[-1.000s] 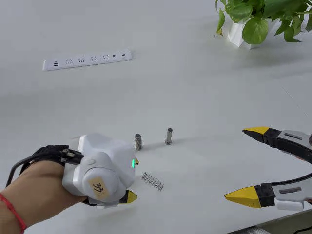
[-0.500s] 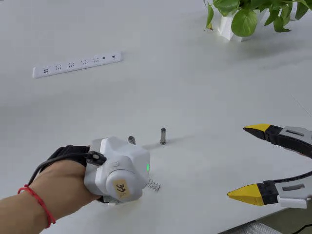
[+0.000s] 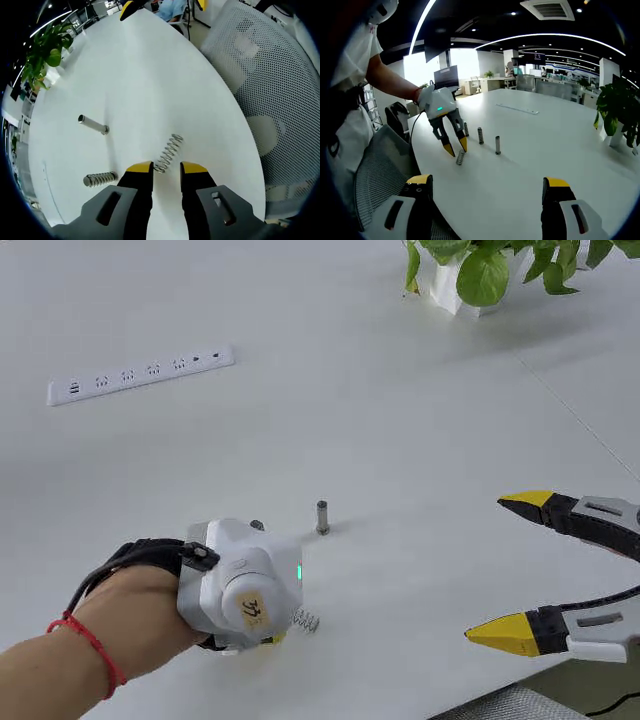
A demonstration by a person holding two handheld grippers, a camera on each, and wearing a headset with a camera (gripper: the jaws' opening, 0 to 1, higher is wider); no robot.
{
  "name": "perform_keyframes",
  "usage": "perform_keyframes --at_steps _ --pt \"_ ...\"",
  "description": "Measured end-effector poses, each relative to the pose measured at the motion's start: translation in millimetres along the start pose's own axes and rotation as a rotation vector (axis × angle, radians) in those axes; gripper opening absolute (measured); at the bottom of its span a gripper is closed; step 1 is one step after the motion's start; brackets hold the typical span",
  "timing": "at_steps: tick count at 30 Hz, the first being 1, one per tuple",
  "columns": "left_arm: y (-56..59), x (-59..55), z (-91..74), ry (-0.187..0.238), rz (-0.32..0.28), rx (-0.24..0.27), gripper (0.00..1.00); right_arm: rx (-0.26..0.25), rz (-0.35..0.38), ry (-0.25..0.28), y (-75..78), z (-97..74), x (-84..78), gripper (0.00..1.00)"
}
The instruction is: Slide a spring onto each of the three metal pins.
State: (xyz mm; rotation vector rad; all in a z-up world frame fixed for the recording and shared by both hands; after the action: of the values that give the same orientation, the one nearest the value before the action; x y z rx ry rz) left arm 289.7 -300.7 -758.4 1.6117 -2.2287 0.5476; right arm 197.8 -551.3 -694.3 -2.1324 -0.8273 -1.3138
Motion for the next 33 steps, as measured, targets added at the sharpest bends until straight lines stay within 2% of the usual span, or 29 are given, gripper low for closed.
perform_keyframes --at_steps 8,18,33 --pt "-1.8 0.6 3.6 -0.011 -0.035 0.002 0.12 0.004 0.002 -0.003 4.9 -2.7 0.5 0.89" --pt "-1.5 -3.3 2.9 0.001 -0.144 0.025 0.09 0.005 0.002 -0.004 6.5 -2.4 0.9 0.89" --pt "2.3 -8.9 1.9 0.020 -0.203 0.027 0.07 0.007 0.005 -0.005 4.5 -0.9 -0.2 0.89"
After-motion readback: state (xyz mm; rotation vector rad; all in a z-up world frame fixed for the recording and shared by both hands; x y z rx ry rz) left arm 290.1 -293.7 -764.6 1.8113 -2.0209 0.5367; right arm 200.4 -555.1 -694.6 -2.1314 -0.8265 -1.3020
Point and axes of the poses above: the centre of the closed fingertips' face, and the gripper's own axes: z roughly forward along the fingers, y roughly to its right, x roughly out of its top, the point moved 9 cm from there along -z, roughly backward along the fingers, and after that the axes turned 6 degrees about y, right-handed, at the moved point
